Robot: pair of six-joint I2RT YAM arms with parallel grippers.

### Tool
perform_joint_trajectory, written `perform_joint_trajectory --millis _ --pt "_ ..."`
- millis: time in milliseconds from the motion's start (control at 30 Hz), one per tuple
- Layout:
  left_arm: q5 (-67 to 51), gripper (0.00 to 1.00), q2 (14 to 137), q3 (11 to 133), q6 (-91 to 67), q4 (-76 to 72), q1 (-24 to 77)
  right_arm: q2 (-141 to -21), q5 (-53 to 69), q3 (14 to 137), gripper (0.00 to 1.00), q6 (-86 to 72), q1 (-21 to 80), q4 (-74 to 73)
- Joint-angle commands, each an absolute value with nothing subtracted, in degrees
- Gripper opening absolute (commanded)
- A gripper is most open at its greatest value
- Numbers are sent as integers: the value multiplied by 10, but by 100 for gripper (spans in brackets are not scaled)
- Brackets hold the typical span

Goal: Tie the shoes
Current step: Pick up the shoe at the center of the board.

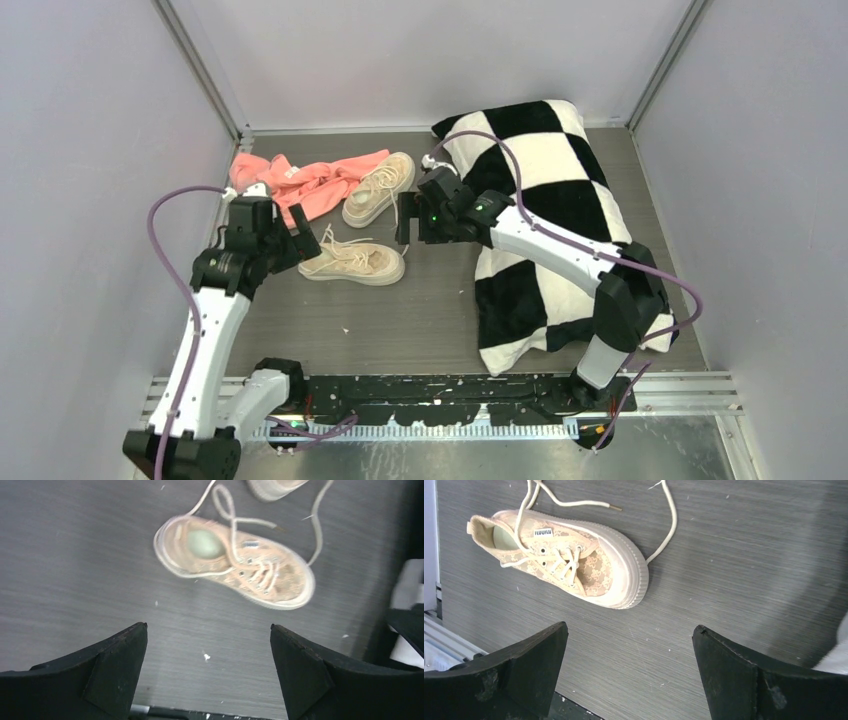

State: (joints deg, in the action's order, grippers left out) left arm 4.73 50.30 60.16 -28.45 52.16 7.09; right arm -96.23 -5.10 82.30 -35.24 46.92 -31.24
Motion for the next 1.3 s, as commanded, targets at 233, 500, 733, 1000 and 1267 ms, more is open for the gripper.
perform_joint_trajectory --millis 233,500,733,1000,1267 --pt "88 64 618 568 -440 495 36 -963 -40 846 100 -350 483 -305" --pt "71 49 688 509 -496 336 3 -903 -51 797 100 -345 483 -301" --pt "79 49 769 507 -485 291 3 -889 -50 772 100 -363 483 -303" --pt "73 0 835 579 -442 363 3 -888 -74 780 100 -362 481 -324" --pt "-129 1 729 705 -266 375 11 -816 -37 787 100 -327 410 -345"
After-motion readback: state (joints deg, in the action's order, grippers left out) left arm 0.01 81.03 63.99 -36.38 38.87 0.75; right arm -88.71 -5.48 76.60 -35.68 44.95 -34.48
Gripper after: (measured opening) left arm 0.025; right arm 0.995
